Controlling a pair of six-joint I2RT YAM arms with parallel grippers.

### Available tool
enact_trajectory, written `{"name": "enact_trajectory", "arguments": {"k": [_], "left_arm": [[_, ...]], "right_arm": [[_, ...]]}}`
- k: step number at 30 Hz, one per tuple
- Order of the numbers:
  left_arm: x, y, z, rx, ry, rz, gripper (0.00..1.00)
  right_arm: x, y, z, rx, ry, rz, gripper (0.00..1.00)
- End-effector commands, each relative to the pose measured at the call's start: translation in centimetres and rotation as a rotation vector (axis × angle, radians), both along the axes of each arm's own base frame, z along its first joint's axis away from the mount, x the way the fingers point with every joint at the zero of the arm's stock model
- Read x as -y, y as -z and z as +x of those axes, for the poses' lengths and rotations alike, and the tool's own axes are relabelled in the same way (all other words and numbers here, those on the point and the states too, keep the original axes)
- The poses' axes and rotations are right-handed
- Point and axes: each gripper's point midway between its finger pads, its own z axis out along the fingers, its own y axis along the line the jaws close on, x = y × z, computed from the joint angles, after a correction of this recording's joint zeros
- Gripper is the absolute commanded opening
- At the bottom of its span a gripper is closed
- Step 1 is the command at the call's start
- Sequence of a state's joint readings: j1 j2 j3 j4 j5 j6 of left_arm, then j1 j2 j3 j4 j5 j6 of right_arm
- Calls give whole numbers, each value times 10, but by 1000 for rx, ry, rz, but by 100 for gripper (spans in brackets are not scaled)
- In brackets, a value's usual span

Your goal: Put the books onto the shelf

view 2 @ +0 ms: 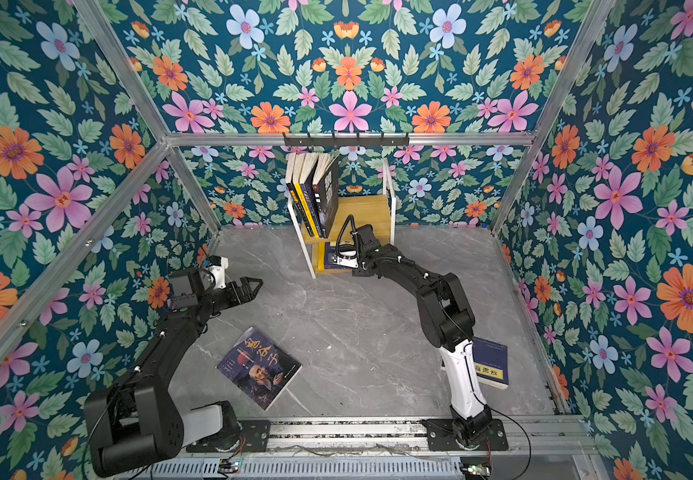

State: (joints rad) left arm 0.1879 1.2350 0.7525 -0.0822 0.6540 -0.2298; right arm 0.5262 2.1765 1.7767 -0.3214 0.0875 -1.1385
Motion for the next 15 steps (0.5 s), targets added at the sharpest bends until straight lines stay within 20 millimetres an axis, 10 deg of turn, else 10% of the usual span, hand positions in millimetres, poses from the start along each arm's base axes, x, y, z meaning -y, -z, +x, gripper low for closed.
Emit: {"name": "enact_trajectory", "arguments": {"k": [1,15], "left_arm": [[0,-6,3,30,5,5,100],[-1,-4,4,24,-1,8,100]], "right_arm": [[-4,-10,10,38,17,28,66],[-7,-11,20,73,14,36,60]]}}
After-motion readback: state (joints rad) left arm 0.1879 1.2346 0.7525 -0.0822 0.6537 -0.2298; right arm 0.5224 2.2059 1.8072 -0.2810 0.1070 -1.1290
